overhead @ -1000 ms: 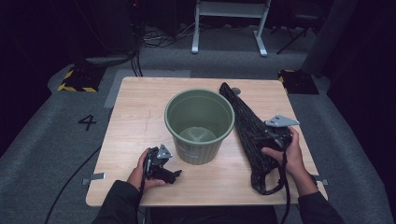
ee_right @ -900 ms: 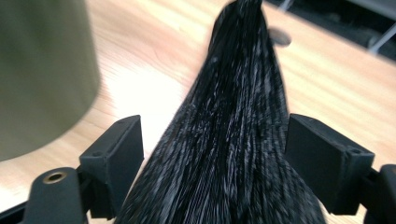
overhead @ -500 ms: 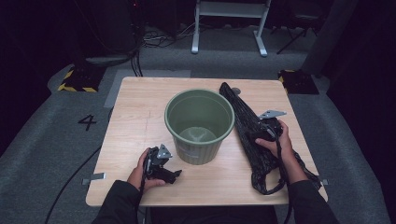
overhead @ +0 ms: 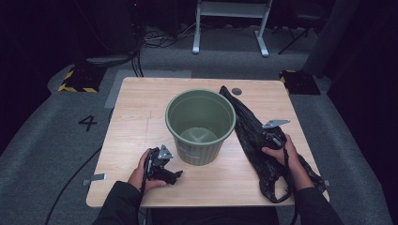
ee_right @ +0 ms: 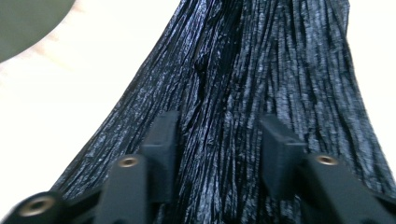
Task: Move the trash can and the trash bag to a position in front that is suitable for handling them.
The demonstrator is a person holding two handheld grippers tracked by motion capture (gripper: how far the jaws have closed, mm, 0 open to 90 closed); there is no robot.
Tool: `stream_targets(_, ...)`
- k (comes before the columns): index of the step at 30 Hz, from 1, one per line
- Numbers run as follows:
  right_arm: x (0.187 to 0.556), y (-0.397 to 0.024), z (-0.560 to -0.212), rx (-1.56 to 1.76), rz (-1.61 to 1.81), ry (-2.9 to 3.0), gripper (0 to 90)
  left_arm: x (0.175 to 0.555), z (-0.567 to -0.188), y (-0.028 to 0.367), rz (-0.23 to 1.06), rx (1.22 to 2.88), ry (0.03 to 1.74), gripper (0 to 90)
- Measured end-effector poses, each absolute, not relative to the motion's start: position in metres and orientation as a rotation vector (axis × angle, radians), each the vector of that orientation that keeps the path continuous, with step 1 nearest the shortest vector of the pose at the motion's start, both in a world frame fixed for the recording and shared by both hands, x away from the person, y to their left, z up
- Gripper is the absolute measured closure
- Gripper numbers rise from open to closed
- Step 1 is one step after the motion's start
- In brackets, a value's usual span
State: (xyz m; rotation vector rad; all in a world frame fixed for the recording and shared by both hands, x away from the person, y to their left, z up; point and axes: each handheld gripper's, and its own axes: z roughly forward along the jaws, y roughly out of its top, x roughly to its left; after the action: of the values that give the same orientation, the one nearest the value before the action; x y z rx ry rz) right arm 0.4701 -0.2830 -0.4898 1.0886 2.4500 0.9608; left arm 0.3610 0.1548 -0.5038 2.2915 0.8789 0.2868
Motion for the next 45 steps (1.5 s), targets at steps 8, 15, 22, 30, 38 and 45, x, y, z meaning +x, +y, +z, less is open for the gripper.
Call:
stream_targets(8,0.455,-0.295,-0.486,0.983,1.006,2.495,80.4,0.368,-0.504,0.156,0.280,2.296,0.865,0.0)
stream_targets(15,0.447,-0.308,-0.481,0.993,1.005,2.450,80.6,0.397,-0.503,0.167,0.267,2.323,0.789,0.1)
stream_targets(22,0.445,-0.319,-0.478,1.022,1.046,2.413,82.3,0.418,-0.503,0.160,0.243,2.337,0.720,0.1)
stream_targets(30,0.438,-0.329,-0.465,1.013,1.136,2.341,84.6,0.422,-0.504,0.137,0.211,2.350,0.623,0.5)
stream_targets(38,0.429,-0.333,-0.453,0.990,1.208,2.278,86.0,0.427,-0.503,0.119,0.196,2.372,0.592,0.5)
stream_targets(45,0.425,-0.335,-0.446,0.985,1.246,2.247,86.2,0.426,-0.503,0.106,0.186,2.366,0.595,0.4)
